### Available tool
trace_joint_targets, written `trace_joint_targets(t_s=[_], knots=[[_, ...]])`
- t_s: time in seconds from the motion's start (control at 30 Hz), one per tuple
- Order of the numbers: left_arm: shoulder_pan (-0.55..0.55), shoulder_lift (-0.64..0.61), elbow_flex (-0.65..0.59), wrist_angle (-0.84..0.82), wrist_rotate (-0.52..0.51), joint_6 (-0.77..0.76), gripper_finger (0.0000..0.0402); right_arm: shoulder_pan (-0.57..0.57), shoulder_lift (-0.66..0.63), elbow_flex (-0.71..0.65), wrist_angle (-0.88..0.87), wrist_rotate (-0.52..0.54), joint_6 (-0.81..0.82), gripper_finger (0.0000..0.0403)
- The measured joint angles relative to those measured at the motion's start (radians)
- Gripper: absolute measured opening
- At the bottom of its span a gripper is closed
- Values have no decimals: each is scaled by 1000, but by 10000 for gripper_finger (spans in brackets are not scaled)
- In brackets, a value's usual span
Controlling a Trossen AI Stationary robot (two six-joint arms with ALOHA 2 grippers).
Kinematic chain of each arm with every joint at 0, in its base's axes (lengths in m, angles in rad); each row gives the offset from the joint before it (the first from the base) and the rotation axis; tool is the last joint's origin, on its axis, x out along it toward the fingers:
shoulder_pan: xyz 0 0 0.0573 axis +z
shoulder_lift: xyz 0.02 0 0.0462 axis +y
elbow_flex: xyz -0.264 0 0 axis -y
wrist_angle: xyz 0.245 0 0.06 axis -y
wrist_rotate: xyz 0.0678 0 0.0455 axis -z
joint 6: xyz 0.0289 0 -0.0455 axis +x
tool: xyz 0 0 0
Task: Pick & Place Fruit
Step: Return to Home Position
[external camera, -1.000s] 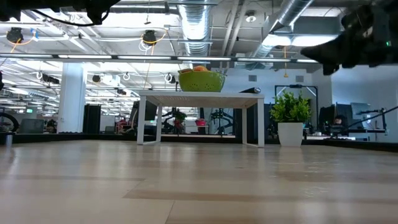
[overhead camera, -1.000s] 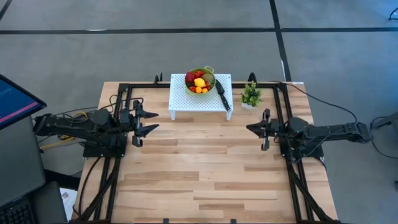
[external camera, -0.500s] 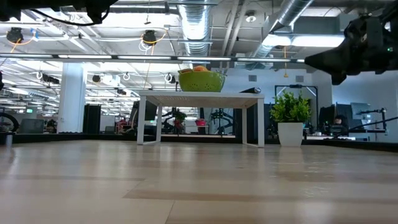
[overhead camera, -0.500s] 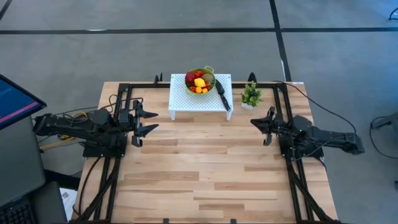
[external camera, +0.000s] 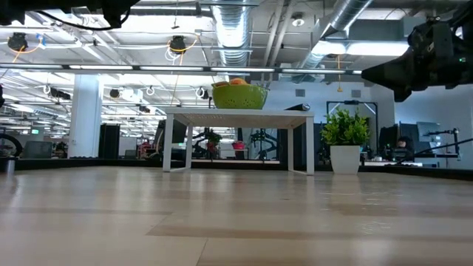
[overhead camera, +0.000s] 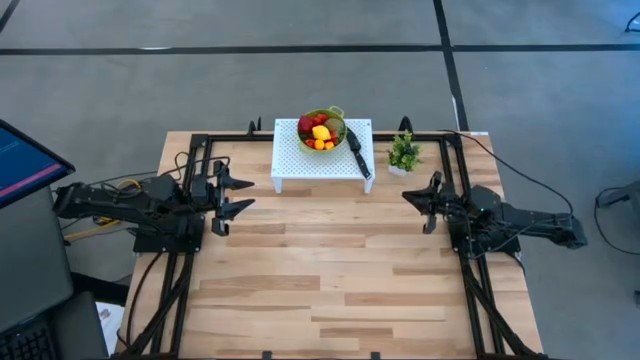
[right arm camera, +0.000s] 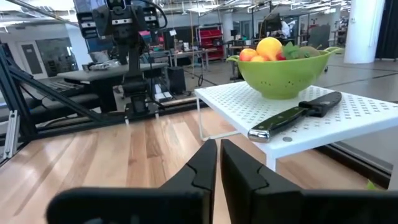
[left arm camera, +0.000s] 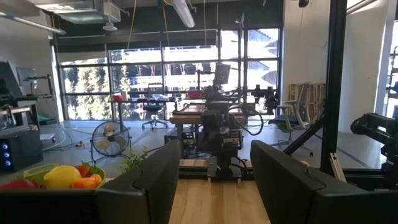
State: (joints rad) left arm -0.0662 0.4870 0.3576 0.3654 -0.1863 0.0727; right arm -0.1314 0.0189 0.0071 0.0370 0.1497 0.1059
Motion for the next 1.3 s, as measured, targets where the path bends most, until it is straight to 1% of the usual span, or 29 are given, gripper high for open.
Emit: trace_joint_targets(t_s=[0.33,0.43,0.47,0.53,0.57,0.63,0.7,0.8,0.9,0.97,1.17,1.23,1.3], knots=[[0,-1,0,-11,0,3,191,0,0,0,0,0,0,19],[0,-16,-2,-42,-8,94,191,0,0,0,0,0,0,20],[-1,-22,-4,-36,-8,80,191,0,0,0,0,0,0,20],[-2,-53,-14,-33,0,-5,191,0,0,0,0,0,0,19],[-2,-68,-16,-25,14,-41,191,0,0,0,0,0,0,18],[-2,-104,-36,-27,43,-59,191,0,0,0,0,0,0,17],[-7,-144,-62,-56,102,-54,191,0,0,0,0,0,0,17],[-17,-201,-124,-101,216,-20,191,0,0,0,0,0,0,17],[-19,-232,-188,-101,295,8,191,0,0,-1,0,0,0,17],[-19,-250,-229,-101,316,0,191,0,0,-1,0,0,0,17],[-47,-355,-347,-93,319,1,191,0,0,-1,0,0,0,17],[-56,-382,-351,-127,319,-2,191,0,0,-1,0,0,0,17],[-61,-393,-351,-121,319,-2,191,0,1,-1,0,0,0,17]])
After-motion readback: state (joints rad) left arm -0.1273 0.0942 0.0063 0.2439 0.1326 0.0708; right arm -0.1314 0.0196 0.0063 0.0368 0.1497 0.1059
